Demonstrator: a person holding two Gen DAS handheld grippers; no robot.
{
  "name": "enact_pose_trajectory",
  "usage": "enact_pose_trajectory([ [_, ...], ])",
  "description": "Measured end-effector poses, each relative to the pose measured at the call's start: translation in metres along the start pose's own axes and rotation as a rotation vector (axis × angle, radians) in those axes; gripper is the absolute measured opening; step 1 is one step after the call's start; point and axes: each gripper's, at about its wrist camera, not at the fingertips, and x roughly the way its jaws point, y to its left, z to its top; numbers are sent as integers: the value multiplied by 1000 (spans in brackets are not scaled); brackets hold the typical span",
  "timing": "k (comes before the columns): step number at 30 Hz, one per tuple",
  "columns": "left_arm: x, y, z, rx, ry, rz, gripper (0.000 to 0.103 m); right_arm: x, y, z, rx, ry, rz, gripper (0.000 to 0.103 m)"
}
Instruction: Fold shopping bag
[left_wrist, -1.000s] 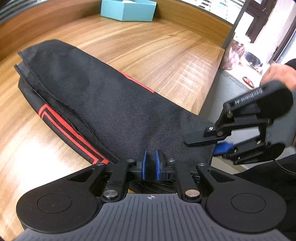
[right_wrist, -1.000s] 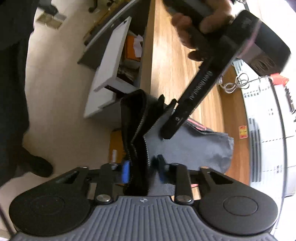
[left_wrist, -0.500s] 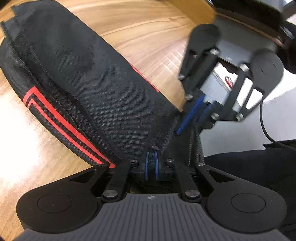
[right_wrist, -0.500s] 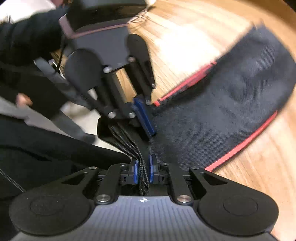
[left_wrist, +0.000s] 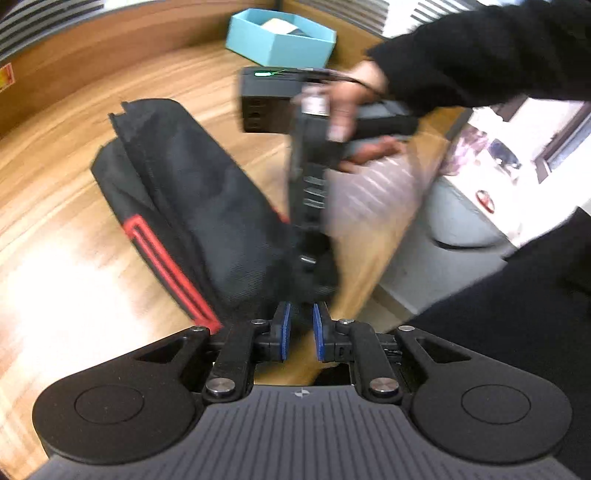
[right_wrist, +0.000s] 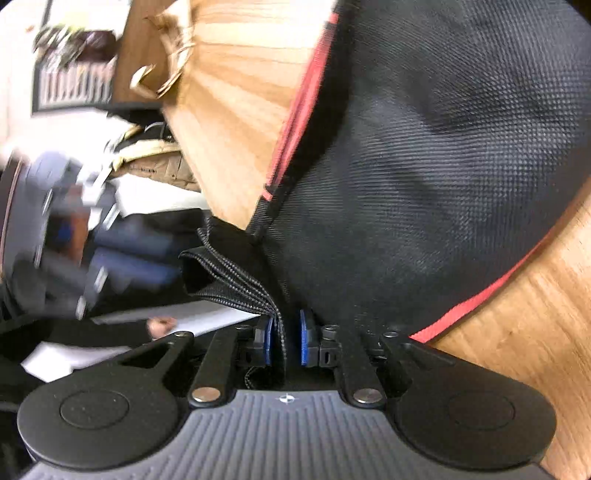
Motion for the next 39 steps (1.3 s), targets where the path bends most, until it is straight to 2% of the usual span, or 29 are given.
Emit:
enact_pose_trajectory([
  [2,13,-8,-6,14,-9,65,16,0,-3,2,9,5,9,13],
  [7,48,3,-16,-84,25,129,16,0,-10,8,31,17,31,12],
  [11,62,20,-23,-193,8,122,14,7,-18,13,43,26,44,11],
  [12,63,24,-24,-220,6,120,11,16,-22,14,35,24,38,11],
  [13,64,27,-25,-240,7,120,4,17,-20,12,27,22,33,11],
  [16,68,46,-29,-339,2,87,3,18,-14,10,-9,5,3,11],
  [18,70,50,-28,-346,7,87,3,9,-3,3,-61,-45,-61,16],
  [20,71,49,-26,-331,15,96,3,-5,13,-8,-122,-126,-149,28],
  [21,71,48,-26,-334,11,94,3,-13,23,-16,-154,-192,-203,36],
  [23,70,49,-30,-350,-5,85,3,-33,50,-44,-240,-369,-314,39],
  [24,70,50,-32,-359,-14,80,3,-36,58,-58,-252,-421,-300,37],
  [26,68,48,-30,-368,-22,75,3,-36,72,-82,-273,-500,-264,23],
  [27,66,43,-26,-365,-22,76,3,-28,76,-87,-278,-496,-249,12],
  [30,66,37,-26,-358,-28,83,3,10,80,-93,-278,-440,-373,1],
  [33,65,31,-26,-352,-39,108,2,22,66,-90,-154,-506,-477,0],
  [36,58,14,-21,-314,-61,178,3,29,58,-81,-30,-526,-487,0],
  [39,50,-4,-12,-246,-103,273,7,31,64,-77,-43,-501,-558,0],
])
